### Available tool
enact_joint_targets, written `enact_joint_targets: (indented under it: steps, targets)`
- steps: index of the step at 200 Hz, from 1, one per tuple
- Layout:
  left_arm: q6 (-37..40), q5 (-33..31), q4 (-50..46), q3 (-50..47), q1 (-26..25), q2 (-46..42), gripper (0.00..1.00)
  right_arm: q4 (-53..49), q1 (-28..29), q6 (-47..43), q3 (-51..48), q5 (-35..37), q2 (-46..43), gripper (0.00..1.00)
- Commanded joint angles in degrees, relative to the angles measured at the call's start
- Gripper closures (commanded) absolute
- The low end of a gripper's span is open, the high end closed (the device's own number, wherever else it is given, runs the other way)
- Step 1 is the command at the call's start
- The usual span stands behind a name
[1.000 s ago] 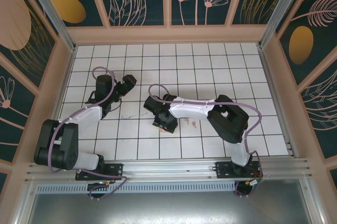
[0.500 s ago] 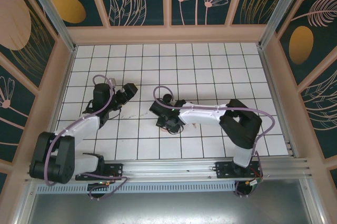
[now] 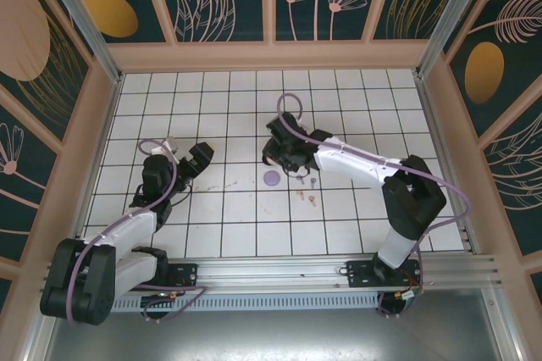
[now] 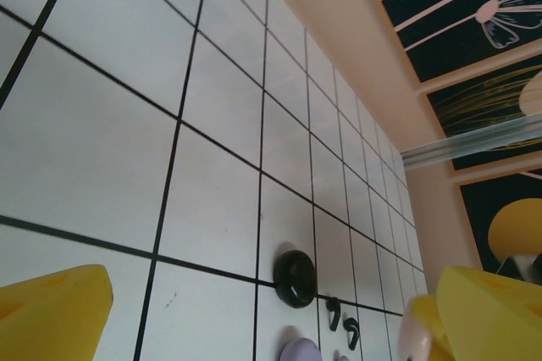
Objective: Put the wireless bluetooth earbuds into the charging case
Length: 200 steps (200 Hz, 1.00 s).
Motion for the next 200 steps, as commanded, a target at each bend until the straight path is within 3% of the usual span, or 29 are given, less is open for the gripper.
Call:
enact_joint_targets:
  steps: [1, 52, 115, 200]
  targets:
    - [1.79, 1.91, 11.29, -1.22, -1.04, 1.43, 0.04, 1.36, -1.57, -2.68, 5.08, -2.76, 1.31, 0.57]
    - [4.55, 2.87, 18.71, 0.05, -7.42, 7.71, 0.08, 3.44, -2.87, -0.68, 9.01, -6.30, 5.18, 0.57]
    - [5.55, 3.05, 31.51, 6.21, -15.48, 21.90, 0.30, 4.78, -2.51, 1.70, 11.00, -8.99, 6.23, 0.57]
    - [4.53, 2.65, 38.92, 11.78, -18.64, 30.55, 0.43, 5.51, -2.35, 3.27, 10.95, -10.85, 5.68, 0.57]
